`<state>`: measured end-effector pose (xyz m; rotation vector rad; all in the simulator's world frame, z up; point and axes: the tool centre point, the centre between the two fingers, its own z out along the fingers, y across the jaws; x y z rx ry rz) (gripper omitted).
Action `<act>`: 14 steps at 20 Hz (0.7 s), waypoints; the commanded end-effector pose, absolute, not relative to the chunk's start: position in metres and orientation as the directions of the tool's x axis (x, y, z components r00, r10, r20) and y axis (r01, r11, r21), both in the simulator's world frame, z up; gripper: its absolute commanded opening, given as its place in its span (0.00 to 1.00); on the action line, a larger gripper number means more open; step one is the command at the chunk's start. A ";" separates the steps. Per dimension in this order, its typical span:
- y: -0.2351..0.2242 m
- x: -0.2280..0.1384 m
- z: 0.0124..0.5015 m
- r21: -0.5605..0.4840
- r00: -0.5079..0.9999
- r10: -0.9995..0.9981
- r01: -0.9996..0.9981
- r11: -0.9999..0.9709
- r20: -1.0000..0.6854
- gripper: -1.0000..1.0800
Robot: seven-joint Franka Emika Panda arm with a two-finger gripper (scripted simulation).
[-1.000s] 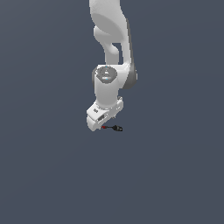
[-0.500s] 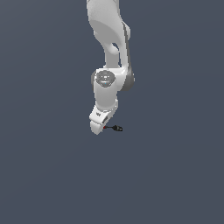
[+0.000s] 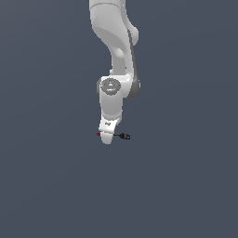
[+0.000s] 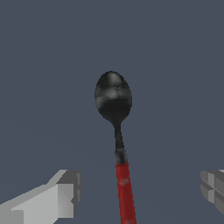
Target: Pick up the object and move it to a goal position.
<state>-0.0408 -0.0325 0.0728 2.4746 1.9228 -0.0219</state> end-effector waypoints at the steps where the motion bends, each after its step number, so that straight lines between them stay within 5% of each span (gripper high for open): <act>1: -0.032 -0.042 0.069 -0.002 0.190 0.982 0.982 -0.190 -0.011 0.96; 14: -0.032 -0.047 0.061 0.000 0.051 0.999 0.999 -0.051 0.000 0.96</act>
